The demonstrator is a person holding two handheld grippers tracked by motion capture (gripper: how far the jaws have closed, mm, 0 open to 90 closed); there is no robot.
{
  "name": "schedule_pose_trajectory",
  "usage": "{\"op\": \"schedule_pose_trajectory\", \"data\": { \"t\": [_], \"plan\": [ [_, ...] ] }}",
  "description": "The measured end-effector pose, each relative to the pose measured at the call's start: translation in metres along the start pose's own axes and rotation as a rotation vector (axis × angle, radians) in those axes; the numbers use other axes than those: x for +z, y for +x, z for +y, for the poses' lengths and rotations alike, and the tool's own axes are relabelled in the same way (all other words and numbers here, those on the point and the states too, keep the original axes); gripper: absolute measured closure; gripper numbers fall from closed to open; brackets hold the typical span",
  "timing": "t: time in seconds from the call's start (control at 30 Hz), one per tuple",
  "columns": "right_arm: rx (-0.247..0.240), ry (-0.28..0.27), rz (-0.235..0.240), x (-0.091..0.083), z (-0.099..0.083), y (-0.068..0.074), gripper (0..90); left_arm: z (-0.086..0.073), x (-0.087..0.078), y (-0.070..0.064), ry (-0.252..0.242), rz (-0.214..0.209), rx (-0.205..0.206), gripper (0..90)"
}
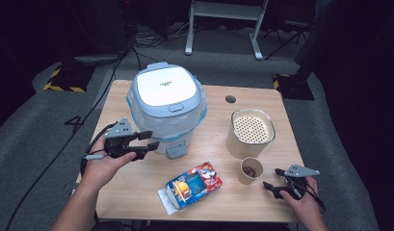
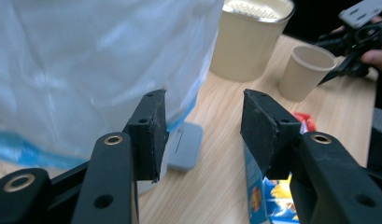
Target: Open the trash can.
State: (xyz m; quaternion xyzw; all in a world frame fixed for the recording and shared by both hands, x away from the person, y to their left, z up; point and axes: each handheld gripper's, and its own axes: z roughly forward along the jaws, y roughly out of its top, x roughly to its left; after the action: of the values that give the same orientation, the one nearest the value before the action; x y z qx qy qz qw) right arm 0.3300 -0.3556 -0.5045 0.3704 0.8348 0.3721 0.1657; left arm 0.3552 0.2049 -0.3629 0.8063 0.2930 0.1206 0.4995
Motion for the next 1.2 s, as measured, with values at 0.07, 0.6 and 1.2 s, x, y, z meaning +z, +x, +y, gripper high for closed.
{"op": "schedule_pose_trajectory", "data": {
  "t": [0.07,0.6,1.2],
  "plan": [
    [0.000,0.000,0.000,0.000,0.000,0.000,21.0,0.011,-0.003,0.002,-0.019,-0.008,0.013,51.1],
    [-0.001,0.002,-0.001,0.000,0.000,0.000,21.0,0.048,-0.007,0.003,-0.077,-0.106,0.030,58.7],
    [0.000,0.001,0.000,0.000,0.000,0.000,21.1,0.081,0.000,0.014,-0.222,-0.147,-0.011,71.2]
  ]
}}
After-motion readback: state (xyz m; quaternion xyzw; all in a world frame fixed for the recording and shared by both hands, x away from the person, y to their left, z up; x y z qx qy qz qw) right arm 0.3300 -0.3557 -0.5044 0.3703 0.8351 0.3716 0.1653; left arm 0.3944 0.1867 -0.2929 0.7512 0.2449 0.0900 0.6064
